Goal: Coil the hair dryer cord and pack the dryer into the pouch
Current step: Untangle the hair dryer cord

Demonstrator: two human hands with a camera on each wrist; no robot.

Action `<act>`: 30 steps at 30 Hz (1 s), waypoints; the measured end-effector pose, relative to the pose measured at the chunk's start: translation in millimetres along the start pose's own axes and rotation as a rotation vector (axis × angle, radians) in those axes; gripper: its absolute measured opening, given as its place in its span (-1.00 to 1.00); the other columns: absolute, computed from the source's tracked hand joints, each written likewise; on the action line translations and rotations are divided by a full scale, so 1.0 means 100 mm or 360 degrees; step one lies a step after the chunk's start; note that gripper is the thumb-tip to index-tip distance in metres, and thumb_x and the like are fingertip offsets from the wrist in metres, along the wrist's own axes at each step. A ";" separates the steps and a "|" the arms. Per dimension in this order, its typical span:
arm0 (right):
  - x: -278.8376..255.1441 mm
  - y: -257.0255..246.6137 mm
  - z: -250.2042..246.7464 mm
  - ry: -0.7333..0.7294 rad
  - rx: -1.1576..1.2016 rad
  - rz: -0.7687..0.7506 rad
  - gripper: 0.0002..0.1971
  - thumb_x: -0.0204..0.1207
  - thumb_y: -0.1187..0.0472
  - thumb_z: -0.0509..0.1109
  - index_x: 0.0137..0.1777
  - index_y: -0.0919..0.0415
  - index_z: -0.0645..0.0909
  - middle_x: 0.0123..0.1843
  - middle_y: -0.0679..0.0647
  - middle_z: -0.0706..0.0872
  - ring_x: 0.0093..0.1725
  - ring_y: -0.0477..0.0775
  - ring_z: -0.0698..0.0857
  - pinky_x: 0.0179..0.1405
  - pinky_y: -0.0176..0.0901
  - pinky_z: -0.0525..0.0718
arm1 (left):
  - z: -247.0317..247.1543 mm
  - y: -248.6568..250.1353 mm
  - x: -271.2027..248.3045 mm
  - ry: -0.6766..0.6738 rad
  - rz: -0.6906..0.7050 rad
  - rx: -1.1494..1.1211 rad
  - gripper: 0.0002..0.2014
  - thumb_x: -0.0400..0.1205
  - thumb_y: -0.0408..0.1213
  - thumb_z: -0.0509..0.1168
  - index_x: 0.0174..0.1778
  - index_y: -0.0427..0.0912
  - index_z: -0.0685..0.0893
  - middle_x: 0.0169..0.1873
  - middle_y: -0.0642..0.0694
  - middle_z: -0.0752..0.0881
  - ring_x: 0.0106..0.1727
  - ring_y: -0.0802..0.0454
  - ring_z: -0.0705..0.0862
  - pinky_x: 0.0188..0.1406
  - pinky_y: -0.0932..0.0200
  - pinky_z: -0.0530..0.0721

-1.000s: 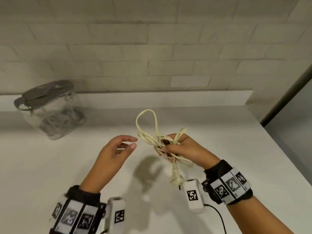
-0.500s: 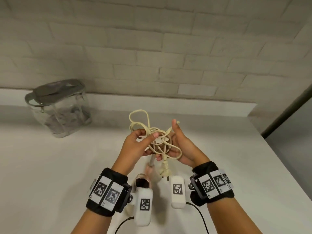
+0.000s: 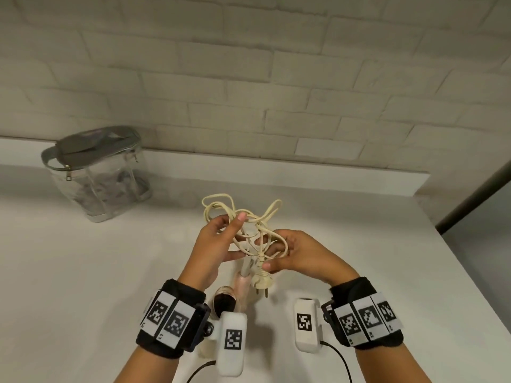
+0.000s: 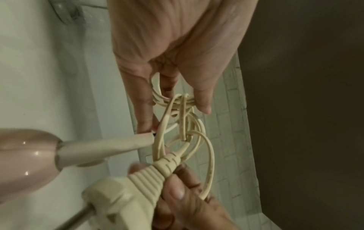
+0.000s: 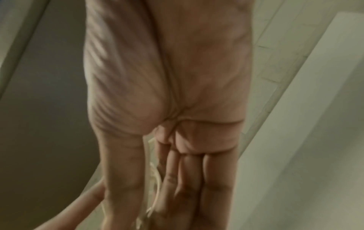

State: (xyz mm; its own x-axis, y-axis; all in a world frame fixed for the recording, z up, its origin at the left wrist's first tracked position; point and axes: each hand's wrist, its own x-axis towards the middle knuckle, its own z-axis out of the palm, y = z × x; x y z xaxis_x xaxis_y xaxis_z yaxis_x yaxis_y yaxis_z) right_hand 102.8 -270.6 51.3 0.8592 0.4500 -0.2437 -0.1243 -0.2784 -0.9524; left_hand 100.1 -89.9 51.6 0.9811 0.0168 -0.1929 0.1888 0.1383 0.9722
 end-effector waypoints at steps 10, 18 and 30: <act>-0.06 -0.01 -0.06 0.0337 0.0072 -0.0180 -0.72 0.34 0.43 0.51 -0.07 0.08 0.60 -0.30 0.04 0.66 -0.23 0.01 0.69 -0.02 -0.11 0.73 | 0.15 0.05 -0.17 -0.0201 0.0053 -0.0080 -0.54 0.35 0.13 0.29 0.14 0.05 0.59 0.14 -0.05 0.72 0.07 -0.14 0.77 0.18 -0.16 0.68; -0.09 0.05 -0.09 0.0649 0.0118 -0.0272 -0.85 0.46 0.39 0.41 0.01 0.25 0.62 0.02 0.24 0.74 -0.11 0.23 0.80 -0.19 -0.10 0.73 | 0.20 0.06 -0.22 -0.0175 0.0020 0.0033 -0.58 0.38 0.12 0.29 0.07 -0.01 0.67 0.06 -0.11 0.78 0.12 -0.07 0.75 0.20 -0.05 0.66; -0.15 -0.07 -0.13 0.0572 0.0178 -0.0564 -0.82 0.50 0.48 0.32 -0.12 0.17 0.59 -0.22 -0.05 0.78 -0.12 0.10 0.79 -0.11 0.10 0.70 | -0.13 0.49 -0.43 0.0715 0.0994 0.0946 -0.56 0.51 0.12 0.30 -0.49 -0.18 0.67 -0.46 -0.02 0.73 -0.39 0.21 0.64 -0.17 0.24 0.58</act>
State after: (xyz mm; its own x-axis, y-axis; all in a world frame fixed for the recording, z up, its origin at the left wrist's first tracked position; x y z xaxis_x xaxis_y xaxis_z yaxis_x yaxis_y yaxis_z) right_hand 97.6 -286.8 63.8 0.9720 0.1746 0.1572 0.1700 -0.0606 -0.9836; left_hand 66.2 -71.5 105.5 0.8273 0.3110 0.4677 -0.2482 -0.5445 0.8012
